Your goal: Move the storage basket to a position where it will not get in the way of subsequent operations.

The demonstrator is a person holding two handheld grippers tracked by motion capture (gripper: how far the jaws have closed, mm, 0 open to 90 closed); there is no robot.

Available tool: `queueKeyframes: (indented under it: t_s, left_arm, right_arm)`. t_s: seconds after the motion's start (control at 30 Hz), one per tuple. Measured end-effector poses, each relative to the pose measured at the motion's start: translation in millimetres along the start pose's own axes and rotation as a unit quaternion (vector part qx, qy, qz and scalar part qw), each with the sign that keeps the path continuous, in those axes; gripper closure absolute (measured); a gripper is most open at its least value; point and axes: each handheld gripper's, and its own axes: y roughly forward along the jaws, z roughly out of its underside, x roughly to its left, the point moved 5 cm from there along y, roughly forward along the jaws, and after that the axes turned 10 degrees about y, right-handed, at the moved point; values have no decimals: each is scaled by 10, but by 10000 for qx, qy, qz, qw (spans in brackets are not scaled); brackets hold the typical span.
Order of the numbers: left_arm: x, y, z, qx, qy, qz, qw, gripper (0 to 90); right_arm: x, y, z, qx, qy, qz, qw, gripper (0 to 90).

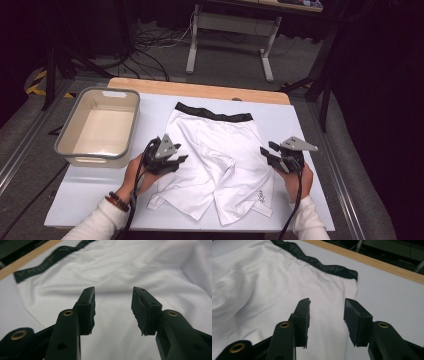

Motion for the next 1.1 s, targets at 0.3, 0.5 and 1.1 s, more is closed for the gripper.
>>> queueKeyframes:
  t_s: [0.3, 0.5, 1.1]
  left_arm:
    - [-524, -295, 415, 232, 83, 667, 9975, 445]
    - [-652, -366, 602, 523, 174, 737, 9958, 403]
    - [-610, -481, 664, 795, 389, 763, 9932, 862]
  right_arm:
    - [271, -450, 742, 714, -71, -391, 9967, 459]
    - [321, -513, 1006, 1130, 213, -371, 9927, 413]
    - [107, -788, 925, 758, 48, 302, 9967, 892]
